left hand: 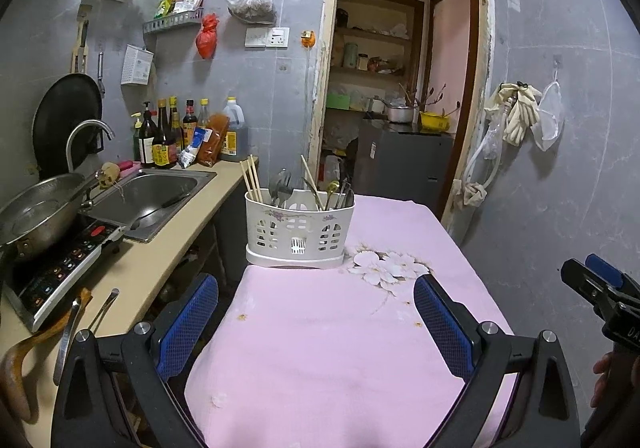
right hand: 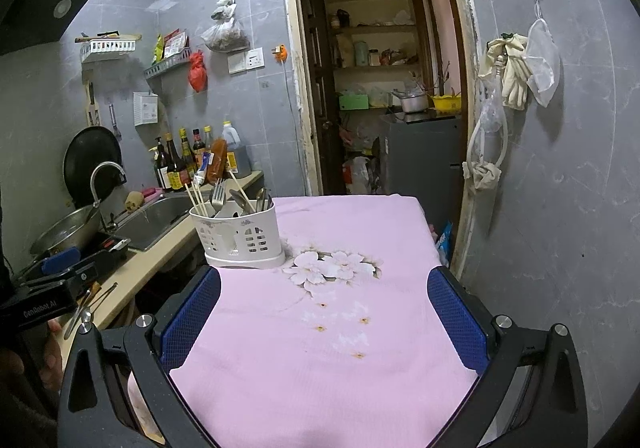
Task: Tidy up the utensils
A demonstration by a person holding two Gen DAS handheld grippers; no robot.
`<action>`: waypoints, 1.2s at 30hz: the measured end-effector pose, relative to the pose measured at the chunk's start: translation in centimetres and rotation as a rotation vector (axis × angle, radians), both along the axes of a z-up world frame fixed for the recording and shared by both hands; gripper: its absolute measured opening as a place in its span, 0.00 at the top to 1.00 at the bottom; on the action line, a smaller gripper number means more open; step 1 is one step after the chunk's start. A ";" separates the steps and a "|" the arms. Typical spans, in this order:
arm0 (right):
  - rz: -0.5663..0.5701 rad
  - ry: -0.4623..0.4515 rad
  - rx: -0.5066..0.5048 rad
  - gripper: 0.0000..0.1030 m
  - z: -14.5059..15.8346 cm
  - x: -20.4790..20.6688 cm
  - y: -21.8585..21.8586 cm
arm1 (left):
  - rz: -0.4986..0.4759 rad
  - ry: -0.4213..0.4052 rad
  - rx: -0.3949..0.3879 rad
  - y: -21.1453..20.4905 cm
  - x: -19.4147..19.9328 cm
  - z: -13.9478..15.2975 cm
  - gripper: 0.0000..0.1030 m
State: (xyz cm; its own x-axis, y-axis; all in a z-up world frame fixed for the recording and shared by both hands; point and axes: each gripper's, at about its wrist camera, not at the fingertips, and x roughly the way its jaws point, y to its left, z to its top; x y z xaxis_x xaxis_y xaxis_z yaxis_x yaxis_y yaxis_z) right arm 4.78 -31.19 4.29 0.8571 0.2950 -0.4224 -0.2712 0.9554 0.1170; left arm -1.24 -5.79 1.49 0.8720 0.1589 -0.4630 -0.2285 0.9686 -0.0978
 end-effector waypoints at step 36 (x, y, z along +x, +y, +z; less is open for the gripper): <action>0.003 -0.007 -0.001 0.01 0.4 0.2 0.8 | 0.009 -0.008 0.005 0.6 -0.1 0.3 0.04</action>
State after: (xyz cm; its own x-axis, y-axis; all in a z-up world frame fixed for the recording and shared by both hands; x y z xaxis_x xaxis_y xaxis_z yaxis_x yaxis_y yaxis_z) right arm 4.96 -30.42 4.70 0.8592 0.2969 -0.4168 -0.2744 0.9548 0.1144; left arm -1.29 -5.21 1.75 0.8743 0.1686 -0.4552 -0.2360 0.9671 -0.0950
